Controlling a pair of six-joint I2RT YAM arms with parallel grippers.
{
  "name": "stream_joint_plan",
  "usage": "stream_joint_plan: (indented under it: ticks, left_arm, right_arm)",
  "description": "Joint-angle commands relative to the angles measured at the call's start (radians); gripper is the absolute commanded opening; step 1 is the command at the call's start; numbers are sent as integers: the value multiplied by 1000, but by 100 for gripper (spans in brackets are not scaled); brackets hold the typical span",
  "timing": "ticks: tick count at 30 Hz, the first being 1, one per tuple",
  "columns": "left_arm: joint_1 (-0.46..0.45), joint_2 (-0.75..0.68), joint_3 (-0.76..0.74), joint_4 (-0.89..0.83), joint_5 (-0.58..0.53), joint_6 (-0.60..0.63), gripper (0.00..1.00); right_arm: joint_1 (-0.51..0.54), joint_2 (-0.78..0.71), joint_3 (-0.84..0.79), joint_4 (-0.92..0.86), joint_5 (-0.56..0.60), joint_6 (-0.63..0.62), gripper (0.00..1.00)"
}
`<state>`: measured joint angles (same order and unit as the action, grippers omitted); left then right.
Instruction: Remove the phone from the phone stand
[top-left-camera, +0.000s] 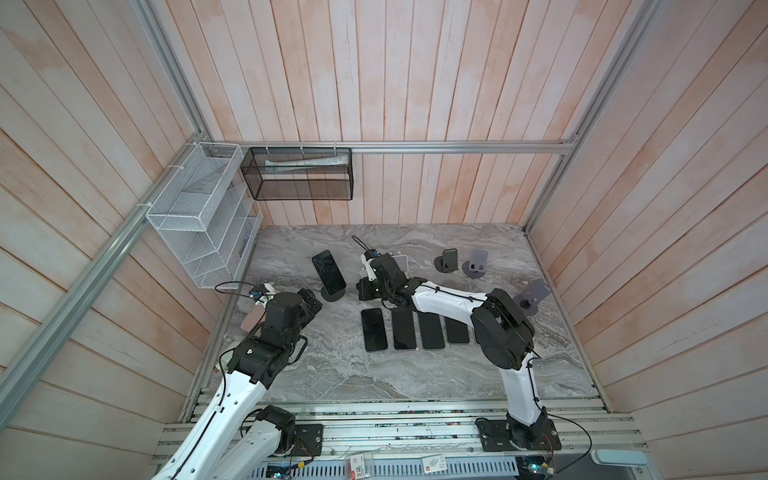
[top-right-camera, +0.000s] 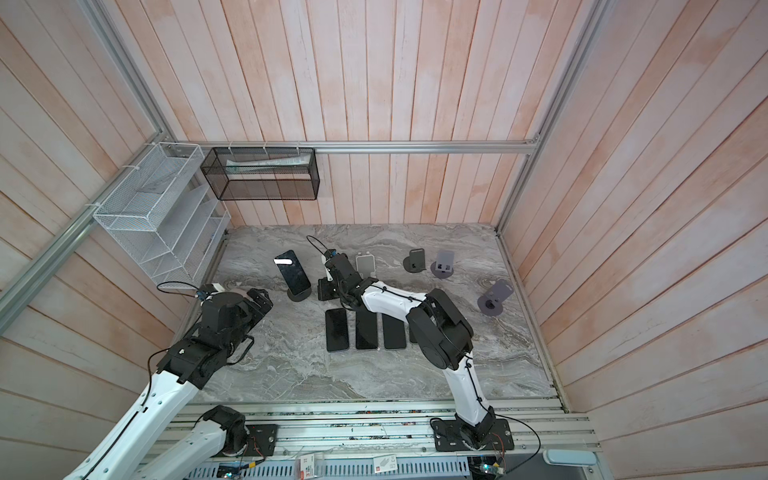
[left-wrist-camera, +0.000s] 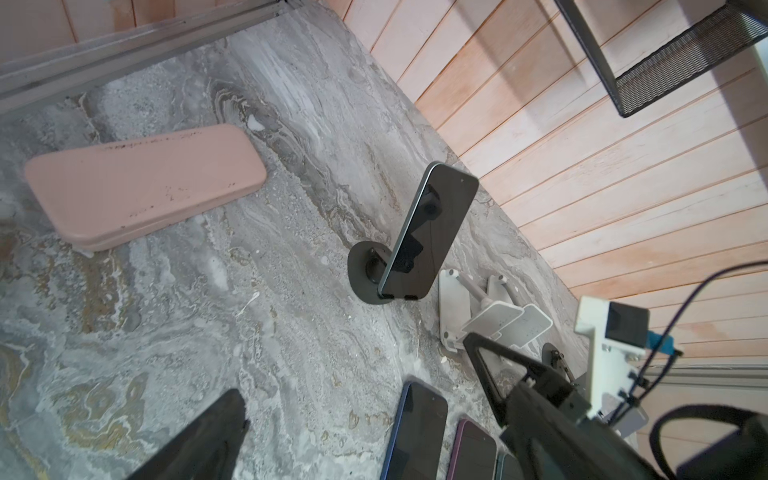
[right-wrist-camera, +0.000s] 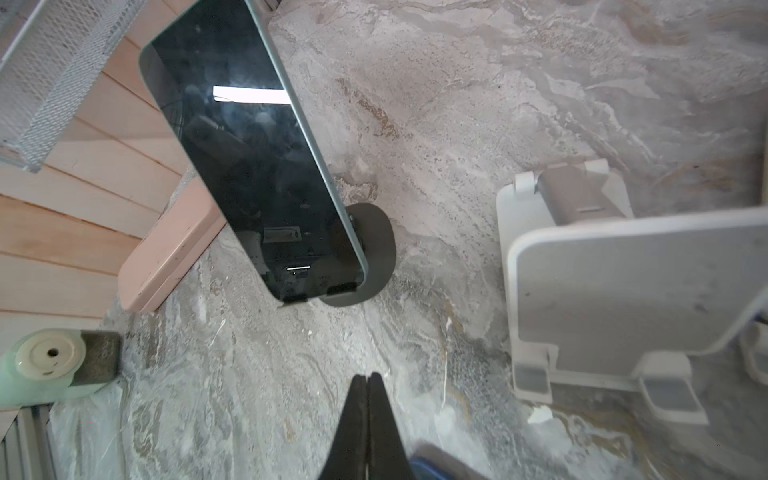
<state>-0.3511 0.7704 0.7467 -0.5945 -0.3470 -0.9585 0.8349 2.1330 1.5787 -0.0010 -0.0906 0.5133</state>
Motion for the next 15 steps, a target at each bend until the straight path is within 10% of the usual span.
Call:
stream_joint_plan:
  ticks: [1, 15]
  left_arm:
    - [7, -43, -34, -39, 15, -19, 100]
    - [7, -39, -57, -25, 55, 0, 100]
  right_arm:
    - [11, 77, 121, -71, 58, 2, 0]
    - [37, 242, 325, -204, 124, 7, 0]
